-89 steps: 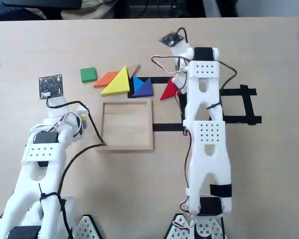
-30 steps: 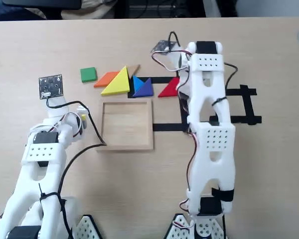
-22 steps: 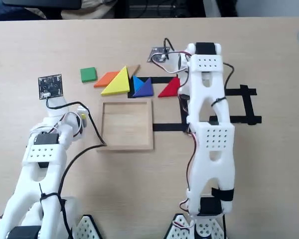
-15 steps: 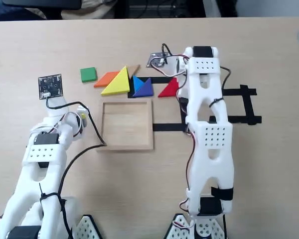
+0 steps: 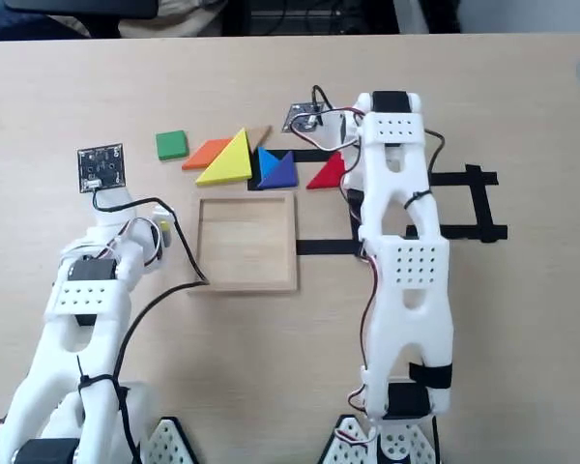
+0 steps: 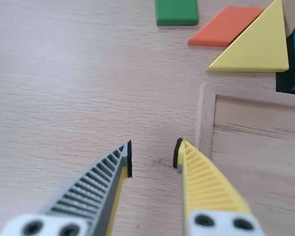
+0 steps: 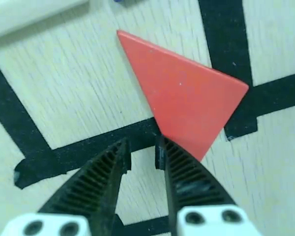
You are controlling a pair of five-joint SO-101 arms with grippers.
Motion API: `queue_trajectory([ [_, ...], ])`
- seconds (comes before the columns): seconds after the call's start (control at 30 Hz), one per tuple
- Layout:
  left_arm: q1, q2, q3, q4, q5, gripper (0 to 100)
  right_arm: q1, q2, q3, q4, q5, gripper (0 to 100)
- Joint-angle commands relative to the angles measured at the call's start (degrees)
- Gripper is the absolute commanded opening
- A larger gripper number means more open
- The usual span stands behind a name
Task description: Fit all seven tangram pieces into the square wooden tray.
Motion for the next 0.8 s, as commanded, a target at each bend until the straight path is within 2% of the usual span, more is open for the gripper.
queue_trajectory([
  [0.0, 0.57, -0.18, -0.4, -1.05, 0.18, 17, -0.88, 1.27, -0.4, -0.44, 0.7, 10.0],
  [0.23, 0.57, -0.18, -0.4, -1.05, 0.09, 17, -0.88, 4.35, -0.48, 1.14, 2.64, 10.0],
  [0.4, 0.57, -0.18, -0.57, -1.05, 0.09, 17, -0.88, 1.01, -5.85, 8.97, 2.55, 9.9],
  [0.57, 0.57, -0.18, -0.57, -1.05, 0.09, 17, -1.67, -2.24, -7.25, 8.26, 1.67, 9.9],
  [0.77, 0.57, -0.18, -0.57, -1.05, 0.09, 17, -2.11, 0.66, -7.52, 0.88, -1.23, 9.9],
])
